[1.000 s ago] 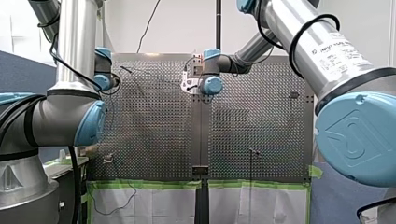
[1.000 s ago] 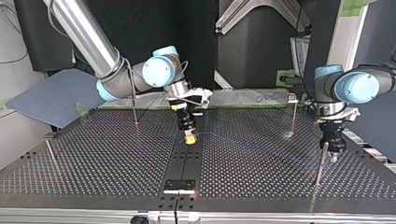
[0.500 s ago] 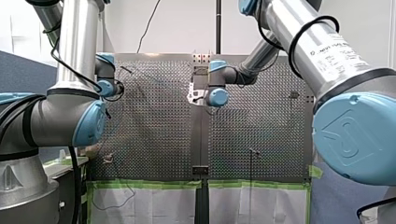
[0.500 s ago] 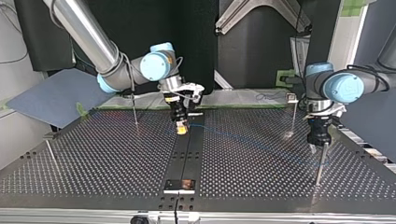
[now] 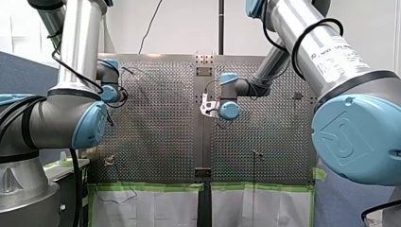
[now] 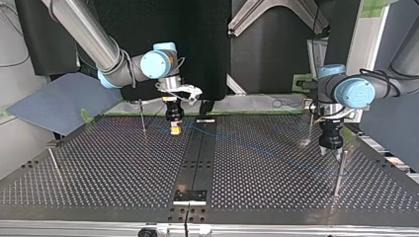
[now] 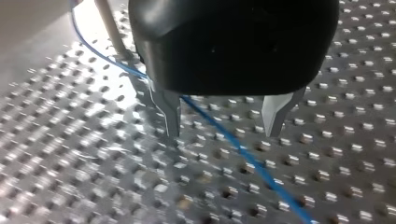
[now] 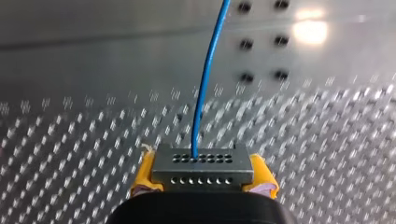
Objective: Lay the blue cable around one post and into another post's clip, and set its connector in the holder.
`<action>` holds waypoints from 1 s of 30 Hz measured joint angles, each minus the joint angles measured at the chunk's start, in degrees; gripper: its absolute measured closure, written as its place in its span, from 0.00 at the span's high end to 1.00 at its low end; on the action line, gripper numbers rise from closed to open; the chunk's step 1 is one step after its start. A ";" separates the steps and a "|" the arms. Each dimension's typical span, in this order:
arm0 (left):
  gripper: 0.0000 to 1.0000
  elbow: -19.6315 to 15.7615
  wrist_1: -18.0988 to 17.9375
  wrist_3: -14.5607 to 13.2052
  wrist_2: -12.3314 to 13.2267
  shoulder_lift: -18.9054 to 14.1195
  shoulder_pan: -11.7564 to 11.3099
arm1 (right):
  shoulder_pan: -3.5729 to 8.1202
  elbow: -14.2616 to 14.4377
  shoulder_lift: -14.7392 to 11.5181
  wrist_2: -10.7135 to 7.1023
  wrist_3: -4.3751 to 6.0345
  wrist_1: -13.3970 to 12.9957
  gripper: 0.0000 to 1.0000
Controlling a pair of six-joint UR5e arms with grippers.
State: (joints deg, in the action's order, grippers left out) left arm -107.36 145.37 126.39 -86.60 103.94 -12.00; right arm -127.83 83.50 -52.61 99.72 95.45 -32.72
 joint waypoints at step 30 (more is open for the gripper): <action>0.87 -0.12 2.55 -4.00 -4.27 0.81 1.64 | 5.22 15.46 3.36 13.49 0.76 -15.47 0.00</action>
State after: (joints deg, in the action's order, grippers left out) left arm -107.49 147.92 122.39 -90.86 104.75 -10.36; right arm -122.62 98.96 -49.25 113.21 96.21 -48.20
